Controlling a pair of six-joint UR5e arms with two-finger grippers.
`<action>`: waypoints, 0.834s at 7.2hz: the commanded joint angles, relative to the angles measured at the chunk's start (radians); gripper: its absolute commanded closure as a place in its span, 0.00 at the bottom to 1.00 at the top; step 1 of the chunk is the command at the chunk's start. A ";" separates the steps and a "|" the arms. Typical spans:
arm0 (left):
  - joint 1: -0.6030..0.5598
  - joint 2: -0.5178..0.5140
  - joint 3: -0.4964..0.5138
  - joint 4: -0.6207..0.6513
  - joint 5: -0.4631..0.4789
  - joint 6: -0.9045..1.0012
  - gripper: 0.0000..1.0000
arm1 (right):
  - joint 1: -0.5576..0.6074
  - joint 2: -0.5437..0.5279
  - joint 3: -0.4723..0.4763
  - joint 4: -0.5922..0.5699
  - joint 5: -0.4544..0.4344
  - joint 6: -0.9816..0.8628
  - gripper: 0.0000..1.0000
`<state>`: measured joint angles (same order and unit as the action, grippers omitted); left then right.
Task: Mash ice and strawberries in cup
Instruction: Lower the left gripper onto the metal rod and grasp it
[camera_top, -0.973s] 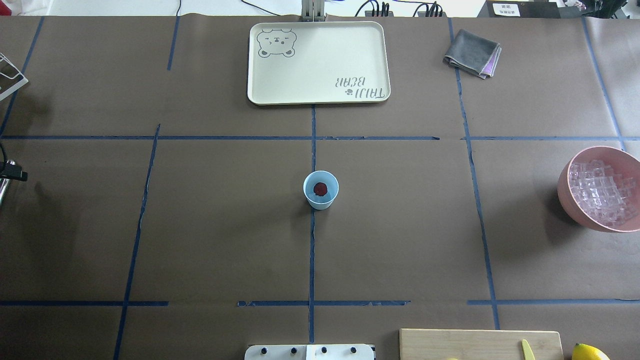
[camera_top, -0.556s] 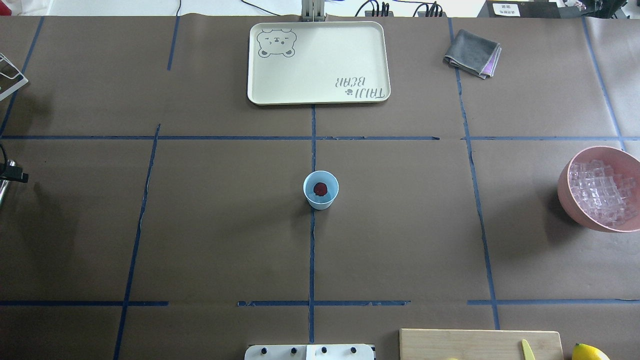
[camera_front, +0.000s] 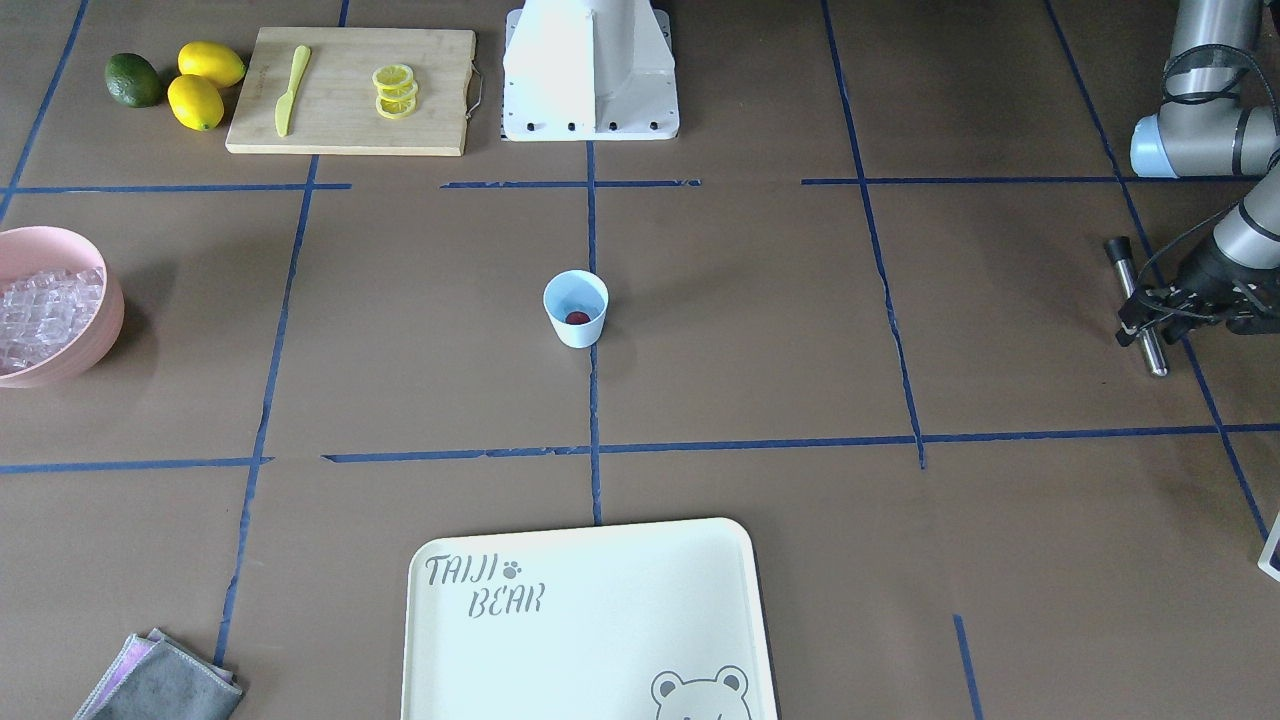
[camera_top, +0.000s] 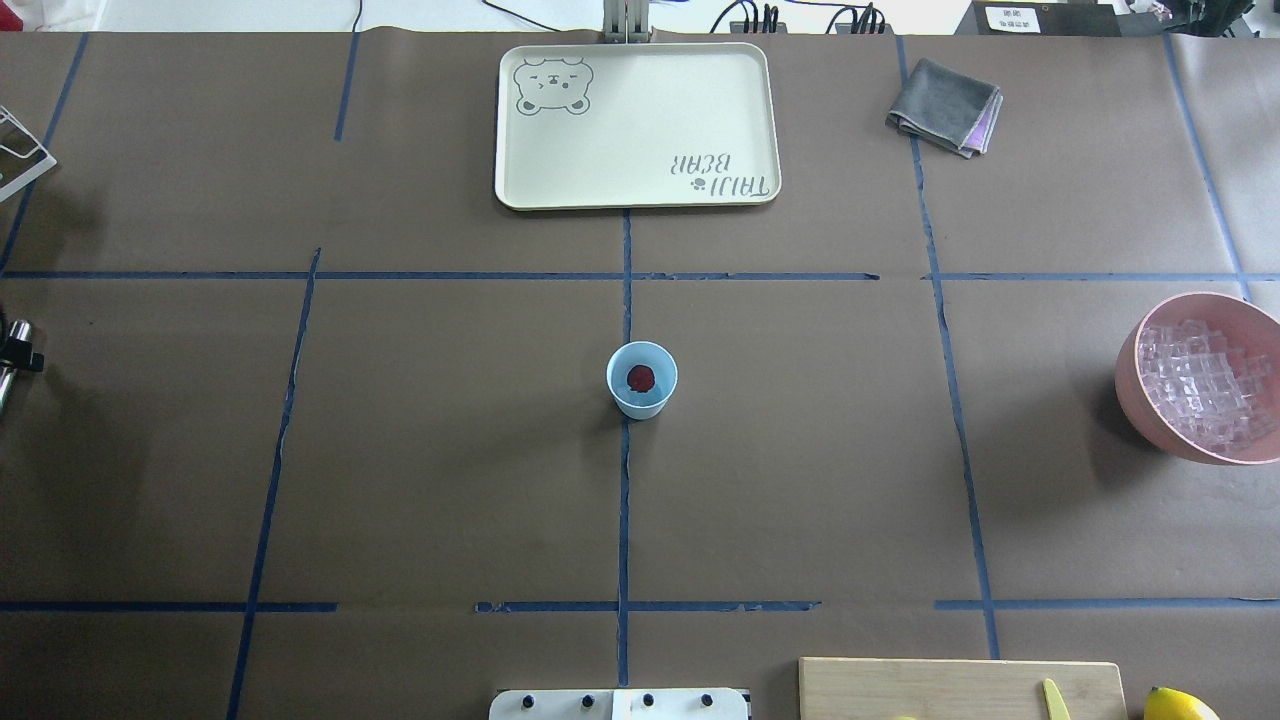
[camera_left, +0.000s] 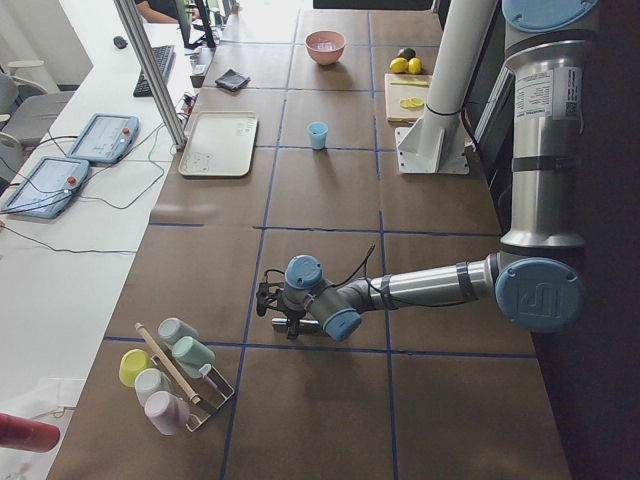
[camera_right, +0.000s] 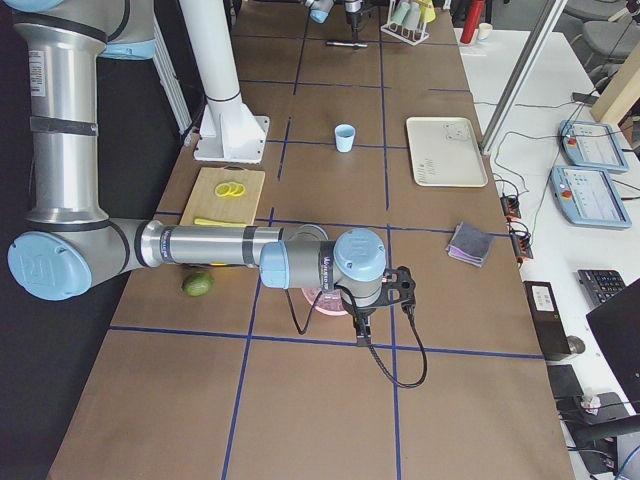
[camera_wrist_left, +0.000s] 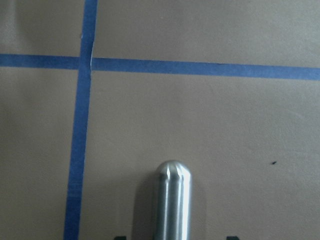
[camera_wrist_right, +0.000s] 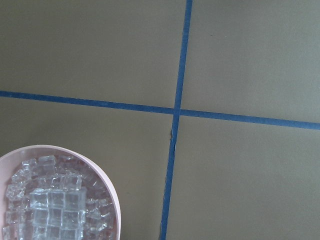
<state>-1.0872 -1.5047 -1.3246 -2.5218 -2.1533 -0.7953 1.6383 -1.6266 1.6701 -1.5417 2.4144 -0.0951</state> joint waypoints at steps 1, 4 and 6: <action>-0.005 0.009 -0.022 0.000 -0.002 0.001 0.89 | 0.000 0.001 0.000 0.000 0.000 0.000 0.01; -0.016 0.021 -0.118 0.020 -0.090 -0.001 1.00 | 0.000 -0.001 0.002 0.000 0.000 -0.002 0.01; -0.036 0.003 -0.236 0.020 -0.097 -0.001 1.00 | 0.000 -0.003 0.020 0.000 -0.001 0.003 0.01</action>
<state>-1.1179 -1.4877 -1.4916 -2.5033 -2.2407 -0.7959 1.6383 -1.6279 1.6758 -1.5417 2.4141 -0.0949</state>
